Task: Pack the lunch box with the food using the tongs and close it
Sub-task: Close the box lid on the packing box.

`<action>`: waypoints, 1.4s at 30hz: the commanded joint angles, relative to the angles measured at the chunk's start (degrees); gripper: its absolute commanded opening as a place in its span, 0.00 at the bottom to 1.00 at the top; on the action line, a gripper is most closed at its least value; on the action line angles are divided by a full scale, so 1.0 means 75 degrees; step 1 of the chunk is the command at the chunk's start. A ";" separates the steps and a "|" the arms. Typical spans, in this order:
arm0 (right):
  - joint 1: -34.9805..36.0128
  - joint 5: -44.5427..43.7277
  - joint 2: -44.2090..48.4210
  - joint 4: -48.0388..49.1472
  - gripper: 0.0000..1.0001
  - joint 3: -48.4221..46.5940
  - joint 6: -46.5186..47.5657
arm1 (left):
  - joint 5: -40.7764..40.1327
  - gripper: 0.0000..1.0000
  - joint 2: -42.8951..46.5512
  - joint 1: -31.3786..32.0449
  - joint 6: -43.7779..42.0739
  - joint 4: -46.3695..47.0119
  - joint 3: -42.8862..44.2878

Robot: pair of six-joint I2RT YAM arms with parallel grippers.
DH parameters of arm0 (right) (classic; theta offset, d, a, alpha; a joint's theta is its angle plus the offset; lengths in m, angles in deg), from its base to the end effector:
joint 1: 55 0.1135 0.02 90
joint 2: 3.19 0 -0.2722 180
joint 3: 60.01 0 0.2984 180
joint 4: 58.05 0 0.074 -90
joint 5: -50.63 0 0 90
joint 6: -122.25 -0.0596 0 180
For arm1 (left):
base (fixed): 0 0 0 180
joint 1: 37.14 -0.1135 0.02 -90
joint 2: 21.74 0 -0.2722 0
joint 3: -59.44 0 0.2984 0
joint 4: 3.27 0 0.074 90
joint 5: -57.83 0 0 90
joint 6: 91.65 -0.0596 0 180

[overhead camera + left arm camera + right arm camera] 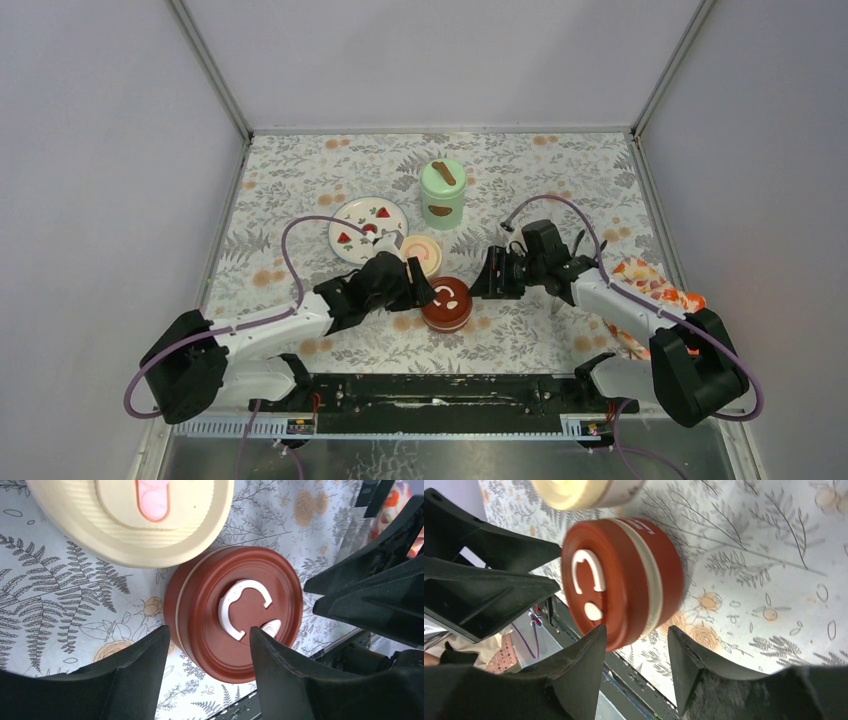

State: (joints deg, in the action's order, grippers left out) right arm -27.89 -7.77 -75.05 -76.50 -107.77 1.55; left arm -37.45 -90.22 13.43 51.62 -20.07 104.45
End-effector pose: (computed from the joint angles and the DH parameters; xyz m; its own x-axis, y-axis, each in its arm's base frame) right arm 0.2524 0.1643 0.1660 -0.8912 0.0323 -0.4525 -0.3219 0.6580 0.6808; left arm 0.1920 -0.2248 0.1617 -0.8262 -0.2518 -0.5040 0.1043 0.8108 -0.5759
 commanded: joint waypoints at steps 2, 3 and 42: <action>0.0056 -0.0040 0.0164 0.0591 0.56 0.0496 -0.0816 | 0.0026 0.65 -0.0311 -0.0038 -0.0189 0.0023 0.0253; 0.0077 0.0096 0.0129 0.0766 0.55 0.0578 -0.0924 | 0.0043 0.64 -0.0364 -0.0030 -0.0189 0.0030 0.0259; 0.0322 0.1398 -0.0210 0.2292 0.16 0.0541 -0.1734 | 0.0884 0.65 -0.0921 -0.0015 0.0467 0.1165 -0.0290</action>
State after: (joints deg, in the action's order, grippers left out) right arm -26.56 -6.24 -76.29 -69.16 -101.74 -8.06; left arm -35.94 -96.13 12.62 52.78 -18.29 104.21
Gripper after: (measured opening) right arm 0.292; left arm 0.629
